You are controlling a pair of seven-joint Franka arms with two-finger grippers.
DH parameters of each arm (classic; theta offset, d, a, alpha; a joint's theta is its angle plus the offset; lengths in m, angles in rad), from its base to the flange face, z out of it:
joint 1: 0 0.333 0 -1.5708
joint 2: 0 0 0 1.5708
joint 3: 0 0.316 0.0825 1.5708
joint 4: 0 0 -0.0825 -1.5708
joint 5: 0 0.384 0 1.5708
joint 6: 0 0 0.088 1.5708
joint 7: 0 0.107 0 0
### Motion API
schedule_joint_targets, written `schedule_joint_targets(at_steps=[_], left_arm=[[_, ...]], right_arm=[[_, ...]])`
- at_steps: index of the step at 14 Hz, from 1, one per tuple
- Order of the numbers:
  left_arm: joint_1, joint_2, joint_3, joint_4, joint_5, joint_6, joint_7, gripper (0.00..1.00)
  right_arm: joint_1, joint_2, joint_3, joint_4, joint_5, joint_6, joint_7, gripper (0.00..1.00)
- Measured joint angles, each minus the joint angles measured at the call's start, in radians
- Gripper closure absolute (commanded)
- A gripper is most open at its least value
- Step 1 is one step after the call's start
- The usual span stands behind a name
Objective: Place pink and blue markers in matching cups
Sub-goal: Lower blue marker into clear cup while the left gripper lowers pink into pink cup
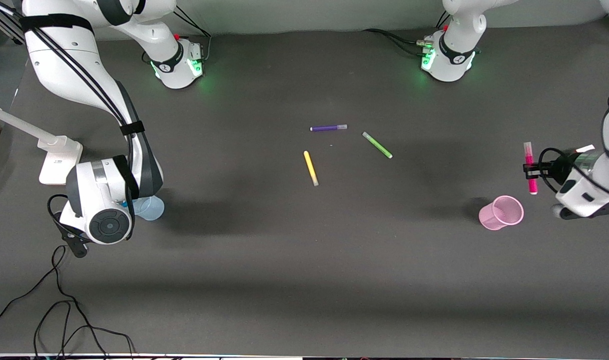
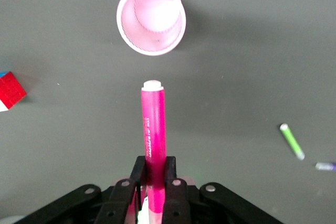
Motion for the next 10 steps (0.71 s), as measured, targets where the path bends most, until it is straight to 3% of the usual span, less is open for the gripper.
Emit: schedule_joint_targets(at_steps=[3, 4, 5, 7, 10], left_arm=[[0.001, 0.1, 0.001, 0.065, 0.014, -0.05, 0.021, 1.0], [0.001, 0.132, 0.0, 0.084, 0.019, -0.056, 0.029, 1.0], [0.001, 0.164, 0.0, 0.104, 0.025, -0.062, 0.041, 1.0], [0.002, 0.228, 0.001, 0.151, 0.035, -0.088, 0.055, 1.0], [0.002, 0.329, 0.001, 0.256, 0.05, -0.132, 0.061, 1.0]], right_arm=[[0.003, 0.0, 0.0, -0.023, 0.0, 0.003, 0.005, 0.99], [0.005, 0.0, 0.0, -0.032, -0.001, 0.003, 0.008, 0.82], [0.008, 0.0, 0.0, -0.04, -0.001, 0.003, 0.017, 0.7], [0.012, 0.001, 0.0, -0.049, -0.001, 0.003, 0.038, 0.01], [0.012, 0.0, -0.001, -0.05, -0.001, 0.003, 0.044, 0.0]])
